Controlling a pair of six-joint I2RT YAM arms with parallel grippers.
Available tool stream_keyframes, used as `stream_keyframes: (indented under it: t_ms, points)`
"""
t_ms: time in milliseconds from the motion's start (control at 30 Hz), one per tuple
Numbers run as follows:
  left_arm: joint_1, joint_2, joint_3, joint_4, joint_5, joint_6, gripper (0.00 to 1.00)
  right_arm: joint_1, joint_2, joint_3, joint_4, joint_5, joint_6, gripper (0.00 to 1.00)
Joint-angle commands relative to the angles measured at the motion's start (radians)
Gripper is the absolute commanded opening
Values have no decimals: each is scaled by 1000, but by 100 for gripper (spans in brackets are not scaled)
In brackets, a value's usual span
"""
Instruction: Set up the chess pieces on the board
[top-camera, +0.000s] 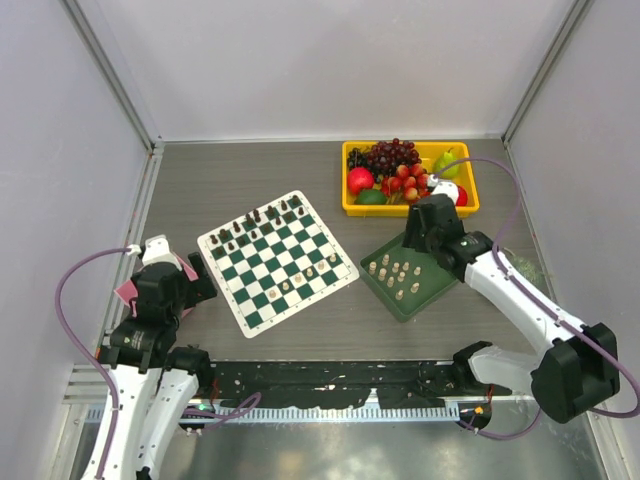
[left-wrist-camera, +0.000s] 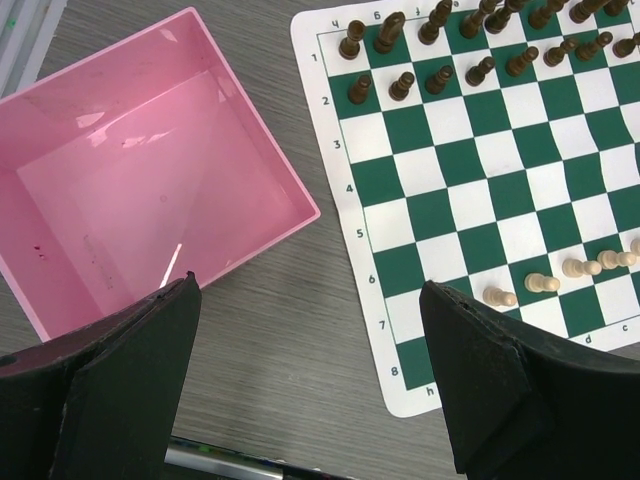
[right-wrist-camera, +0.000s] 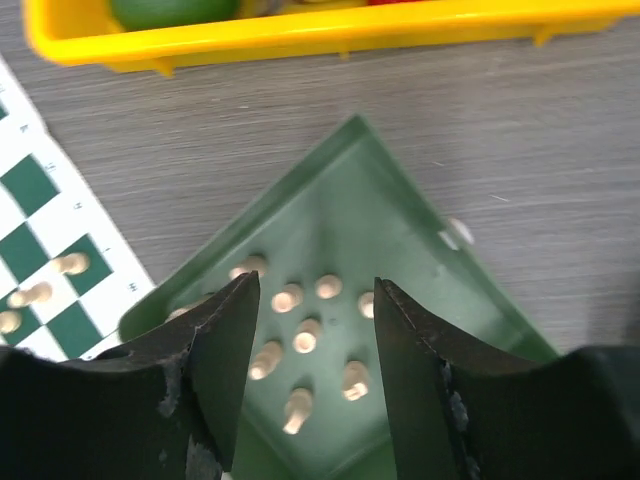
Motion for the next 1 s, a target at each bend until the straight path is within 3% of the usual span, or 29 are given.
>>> stream_keyframes:
  t_ms: [0,333,967]
  points:
    - [6,12,3,33,27,-13,99,-111,0,-38,25,-64,-38,54]
    - [4,19,3,33,42,-11,99,-214,75,-108,45,-121,-75,46]
    - [6,18,1,39,59,-10,99,-223,183,-110,49,-262,-125,40]
